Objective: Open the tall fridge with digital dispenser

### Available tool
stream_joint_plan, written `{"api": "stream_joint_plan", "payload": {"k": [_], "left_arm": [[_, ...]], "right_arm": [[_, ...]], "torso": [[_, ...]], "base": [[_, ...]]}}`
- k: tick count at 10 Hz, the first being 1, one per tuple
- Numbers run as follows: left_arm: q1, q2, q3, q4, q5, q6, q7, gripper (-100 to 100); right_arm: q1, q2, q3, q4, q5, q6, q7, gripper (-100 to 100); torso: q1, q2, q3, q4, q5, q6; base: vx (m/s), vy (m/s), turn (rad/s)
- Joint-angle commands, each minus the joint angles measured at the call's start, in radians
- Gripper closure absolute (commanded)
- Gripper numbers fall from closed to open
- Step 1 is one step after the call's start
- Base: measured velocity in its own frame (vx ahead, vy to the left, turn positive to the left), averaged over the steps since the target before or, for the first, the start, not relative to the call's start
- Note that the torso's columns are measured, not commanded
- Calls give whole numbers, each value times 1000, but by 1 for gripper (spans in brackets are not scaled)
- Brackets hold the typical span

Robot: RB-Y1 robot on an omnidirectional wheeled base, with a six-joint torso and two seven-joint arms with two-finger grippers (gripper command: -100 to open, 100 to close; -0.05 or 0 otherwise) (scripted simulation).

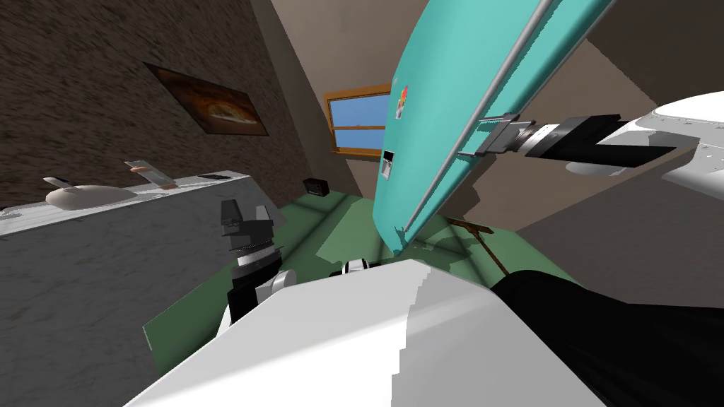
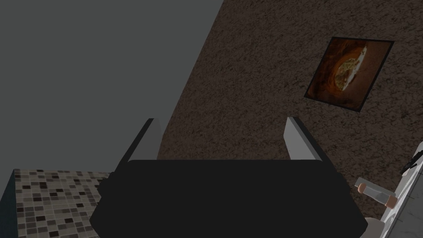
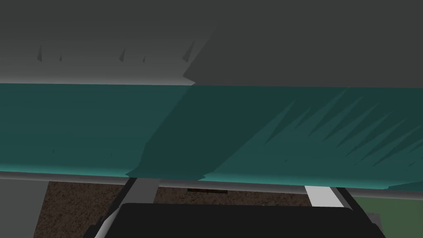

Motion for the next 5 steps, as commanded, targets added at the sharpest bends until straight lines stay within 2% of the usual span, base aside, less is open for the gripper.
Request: {"api": "stream_joint_plan", "payload": {"k": [1,5], "left_arm": [[0,0,0,0,0,0,0,0],[0,0,0,0,0,0,0,0]], "right_arm": [[-11,48,25,-13,4,7,33,-100],[-31,113,64,-30,8,21,80,-100]], "torso": [[3,0,0,0,2,0],[9,2,1,1,4,-1]], "base": [[-7,8,53],[-7,17,71]]}}
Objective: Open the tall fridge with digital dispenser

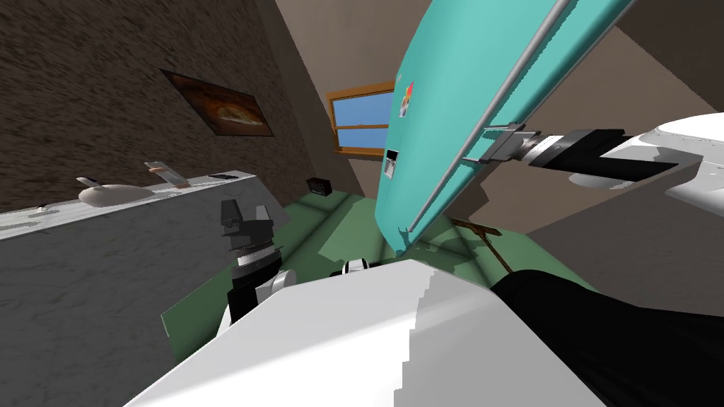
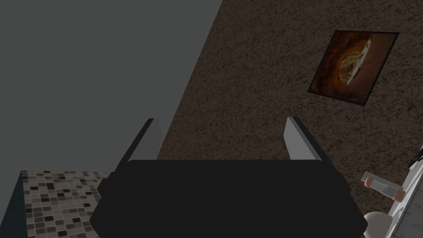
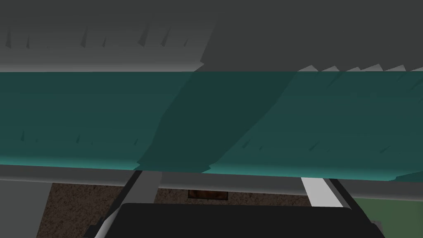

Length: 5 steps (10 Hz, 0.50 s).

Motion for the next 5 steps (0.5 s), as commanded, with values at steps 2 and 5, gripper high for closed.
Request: {"api": "stream_joint_plan", "payload": {"k": [2,5], "left_arm": [[0,0,0,0,0,0,0,0],[0,0,0,0,0,0,0,0]], "right_arm": [[-21,67,41,-17,4,14,50,-100],[-41,130,79,-34,8,27,96,-100]], "torso": [[-1,0,0,0,0,1],[-2,0,0,0,-1,1]], "base": [[-9,28,78],[-9,27,88]]}}
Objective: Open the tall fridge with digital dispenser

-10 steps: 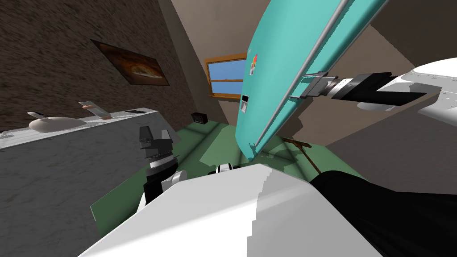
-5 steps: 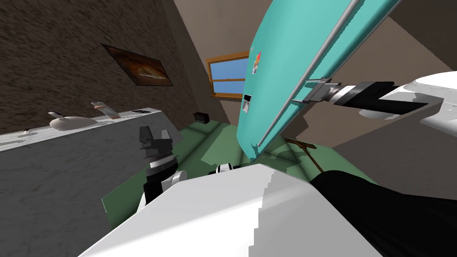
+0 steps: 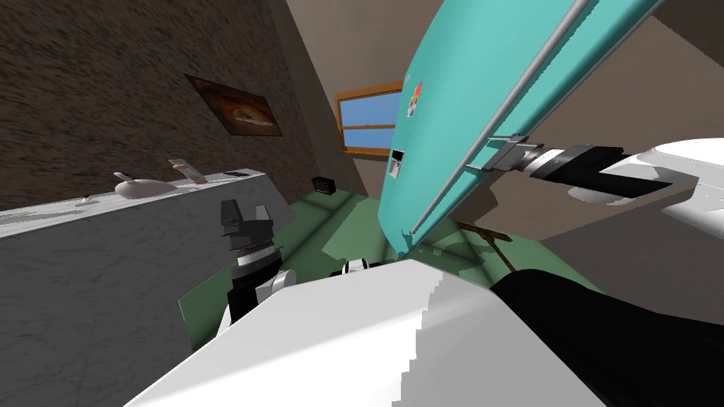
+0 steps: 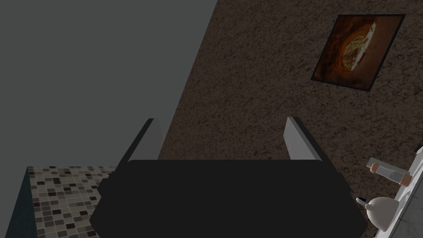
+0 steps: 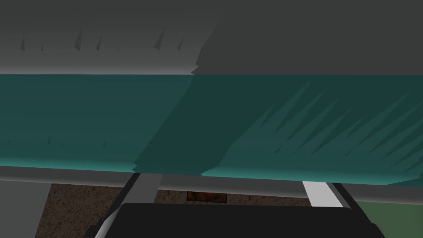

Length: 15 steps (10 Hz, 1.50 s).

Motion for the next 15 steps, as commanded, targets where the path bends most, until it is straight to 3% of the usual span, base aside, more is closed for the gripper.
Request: {"api": "stream_joint_plan", "payload": {"k": [1,4,5,6,7,8,11,15], "left_arm": [[0,0,0,0,0,0,0,0],[0,0,0,0,0,0,0,0],[0,0,0,0,0,0,0,0],[0,0,0,0,0,0,0,0],[0,0,0,0,0,0,0,0],[0,0,0,0,0,0,0,0],[0,0,0,0,0,0,0,0],[0,0,0,0,0,0,0,0]], "right_arm": [[-21,56,38,-10,2,11,46,-100],[-38,111,72,-23,5,22,86,-100],[-31,104,61,-25,5,20,77,-100],[-29,78,60,-6,6,50,65,-100],[-23,97,60,-16,7,31,71,-100],[-22,96,60,-14,7,34,69,100],[-14,92,56,6,16,66,62,100],[-7,87,51,27,25,99,54,100]], "torso": [[0,0,0,0,0,0],[0,-1,0,0,0,0],[0,-1,0,0,0,0],[0,0,0,0,0,0],[1,-4,-4,-1,3,-6],[2,-6,-5,-2,2,-4],[12,-6,-3,-2,3,-2],[1,-2,-2,0,3,-3]], "base": [[-8,23,92],[-6,25,76],[-2,9,14],[10,13,145],[-3,2,30],[-9,-2,-24],[73,195,-63],[59,197,-34]]}}
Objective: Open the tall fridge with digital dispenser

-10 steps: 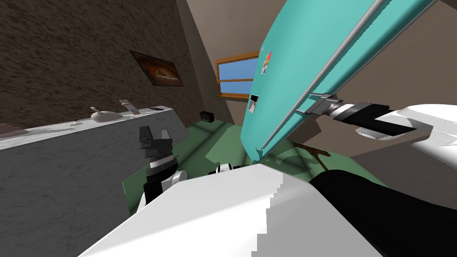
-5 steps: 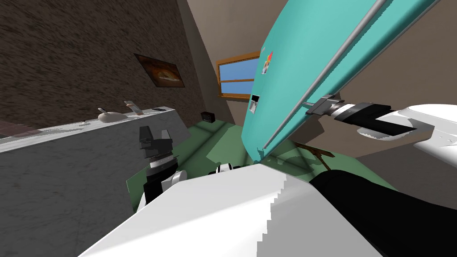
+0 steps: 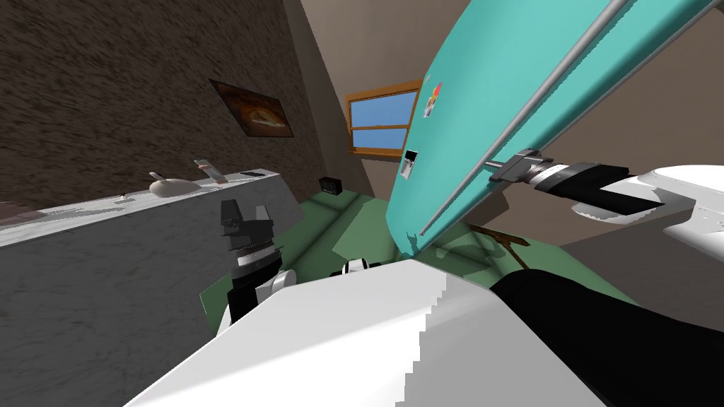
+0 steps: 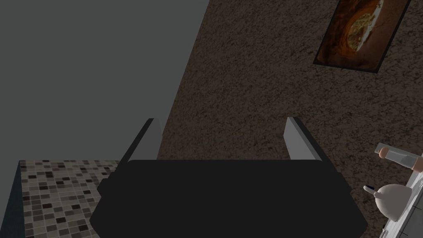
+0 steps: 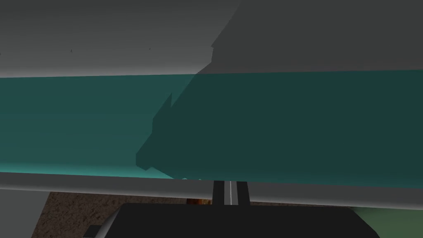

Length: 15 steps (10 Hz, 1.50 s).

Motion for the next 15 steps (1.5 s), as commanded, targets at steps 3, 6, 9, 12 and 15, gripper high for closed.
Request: {"api": "stream_joint_plan", "payload": {"k": [3,6,9,12,15], "left_arm": [[0,0,0,0,0,0,0,0],[0,0,0,0,0,0,0,0],[0,0,0,0,0,0,0,0],[0,0,0,0,0,0,0,0],[0,0,0,0,0,0,0,0]], "right_arm": [[7,-1,-5,9,8,25,-4,100],[35,-66,-37,25,-3,34,-49,-100],[69,-150,-80,42,-16,41,-103,-100],[83,-152,-93,29,-12,52,-116,0],[83,-152,-93,29,-12,51,-115,0]], "torso": [[3,-1,0,0,0,1],[-5,3,2,1,-3,3],[1,2,2,0,-2,3],[0,2,2,0,-2,3],[-1,2,2,0,-3,3]], "base": [[64,150,-35],[0,-1,-85],[1,-20,-103],[2,-4,-35],[0,0,0]]}}
